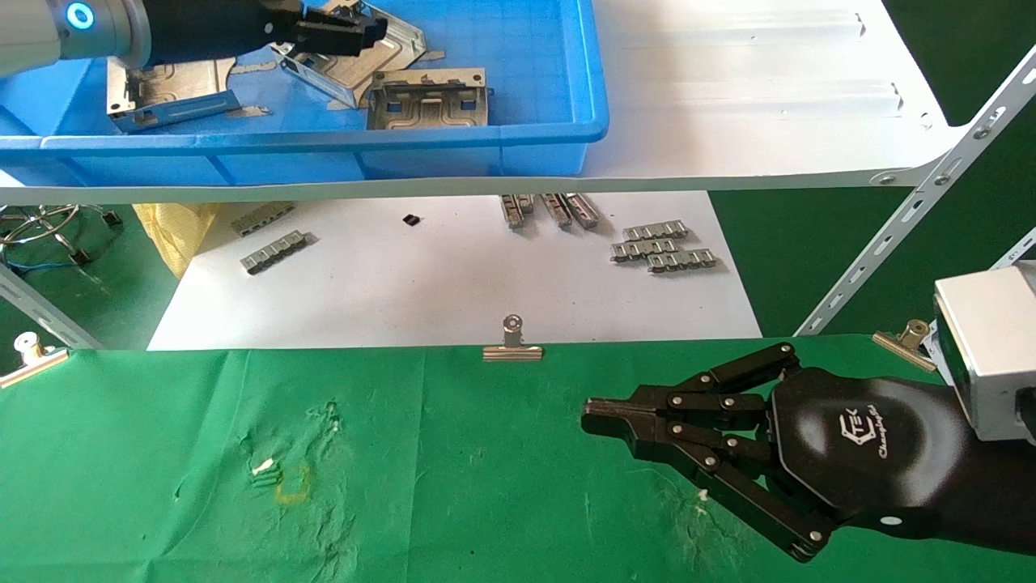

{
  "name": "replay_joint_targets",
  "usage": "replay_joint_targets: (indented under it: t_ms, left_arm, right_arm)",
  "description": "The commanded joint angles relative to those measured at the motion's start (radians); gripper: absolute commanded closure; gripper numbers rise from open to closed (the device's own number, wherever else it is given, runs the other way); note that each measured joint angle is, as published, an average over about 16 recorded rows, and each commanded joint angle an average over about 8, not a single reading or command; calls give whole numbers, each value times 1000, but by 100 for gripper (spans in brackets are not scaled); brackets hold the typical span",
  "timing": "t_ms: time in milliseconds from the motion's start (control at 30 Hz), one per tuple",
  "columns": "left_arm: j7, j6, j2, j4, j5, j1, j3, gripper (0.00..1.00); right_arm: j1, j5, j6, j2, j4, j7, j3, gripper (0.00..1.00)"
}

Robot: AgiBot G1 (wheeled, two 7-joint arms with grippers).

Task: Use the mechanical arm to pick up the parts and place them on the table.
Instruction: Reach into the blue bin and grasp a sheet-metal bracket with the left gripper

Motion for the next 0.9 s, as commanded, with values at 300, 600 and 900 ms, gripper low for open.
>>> replay_joint_targets:
  t_ms: [300, 600, 900]
  left_arm:
    - [-20, -15, 3, 54, 26, -26, 17, 100]
    - [-36, -18, 1, 67, 41, -36, 28, 100]
    - [-42, -14, -1, 67, 49, -39, 34, 100]
  right_arm:
    - [0, 0, 0, 0, 0, 0, 0, 93]
    - [0, 0, 0, 0, 0, 0, 0, 94]
    - [0, 0, 0, 0, 0, 0, 0, 94]
